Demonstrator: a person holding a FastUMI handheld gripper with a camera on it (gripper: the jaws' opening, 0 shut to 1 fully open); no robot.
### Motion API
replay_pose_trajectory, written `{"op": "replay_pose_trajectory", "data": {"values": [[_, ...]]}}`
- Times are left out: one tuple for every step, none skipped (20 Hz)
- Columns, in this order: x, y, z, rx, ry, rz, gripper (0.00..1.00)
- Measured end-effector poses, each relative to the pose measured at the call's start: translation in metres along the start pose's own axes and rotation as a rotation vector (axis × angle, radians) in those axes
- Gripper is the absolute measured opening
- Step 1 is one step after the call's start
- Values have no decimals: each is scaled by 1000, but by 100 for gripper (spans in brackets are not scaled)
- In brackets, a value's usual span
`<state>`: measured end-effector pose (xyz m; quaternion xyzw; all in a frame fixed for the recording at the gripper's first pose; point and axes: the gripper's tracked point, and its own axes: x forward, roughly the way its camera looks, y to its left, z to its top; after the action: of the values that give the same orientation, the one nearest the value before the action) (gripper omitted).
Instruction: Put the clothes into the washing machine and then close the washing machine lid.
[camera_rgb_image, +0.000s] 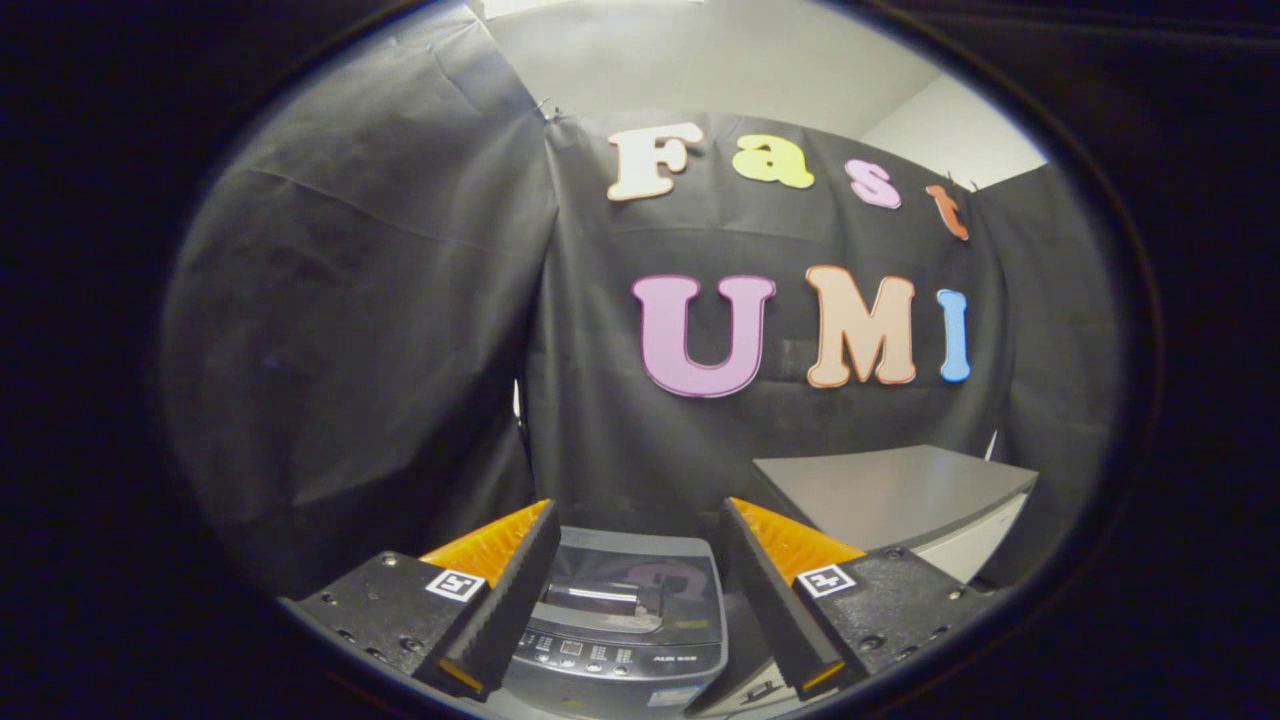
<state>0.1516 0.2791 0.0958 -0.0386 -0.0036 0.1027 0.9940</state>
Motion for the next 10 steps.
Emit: {"op": "replay_pose_trajectory", "data": {"values": [[-7, -4, 8, 4, -17, 4, 97], [-16, -9, 15, 5, -27, 3, 97], [-25, -15, 19, 7, -34, 1, 97], [-33, -20, 21, 17, -32, 4, 97], [-40, -27, 22, 27, -36, 0, 97], [-47, -35, 24, 32, -38, -6, 97], [-54, -45, 28, 32, -50, -14, 97], [-63, -54, 33, 25, -62, -19, 97], [-73, -62, 34, 13, -70, -21, 97], [-83, -69, 33, 1, -77, -22, 97]]}}
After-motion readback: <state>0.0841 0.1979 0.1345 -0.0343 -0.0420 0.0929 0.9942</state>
